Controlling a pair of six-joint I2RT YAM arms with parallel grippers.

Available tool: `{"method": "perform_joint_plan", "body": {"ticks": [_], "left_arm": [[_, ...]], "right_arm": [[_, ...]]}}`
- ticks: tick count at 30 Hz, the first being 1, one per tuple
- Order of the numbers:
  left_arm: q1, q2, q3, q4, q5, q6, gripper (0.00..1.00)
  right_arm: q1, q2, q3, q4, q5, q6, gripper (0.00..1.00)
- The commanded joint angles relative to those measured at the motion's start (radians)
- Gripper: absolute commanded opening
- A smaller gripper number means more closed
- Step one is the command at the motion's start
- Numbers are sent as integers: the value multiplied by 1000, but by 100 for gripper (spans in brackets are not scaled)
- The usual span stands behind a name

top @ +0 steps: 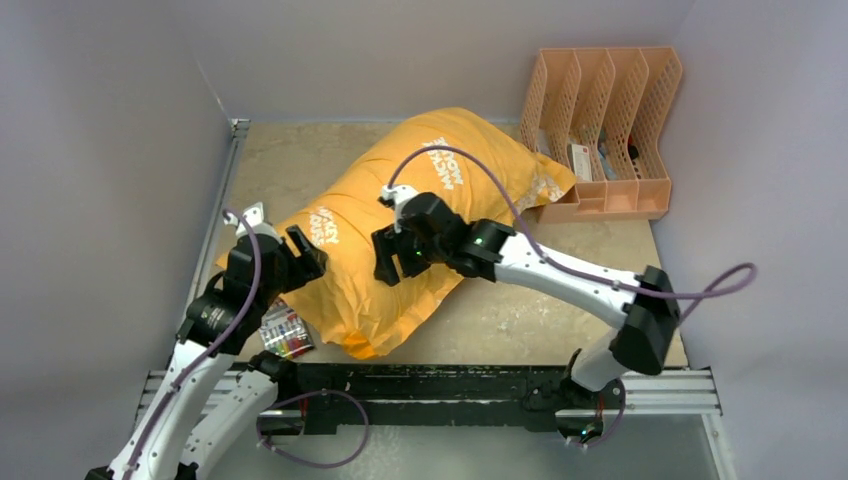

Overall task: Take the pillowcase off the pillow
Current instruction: Turn over the pillow at the center of the board.

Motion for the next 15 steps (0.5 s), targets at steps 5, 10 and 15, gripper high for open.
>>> {"method": "perform_joint_plan", "body": {"ticks": [5, 10, 15], "left_arm": [[4, -10, -10, -62, -22, -61, 67], [4, 67, -62, 2, 85, -55, 35], [3, 154, -107, -2, 104, -120, 0]], "right_arm": [[155, 193, 5, 38, 36, -21, 12], [218, 164, -131, 48, 177, 77, 0], [219, 37, -275, 75, 231, 170, 0]]}}
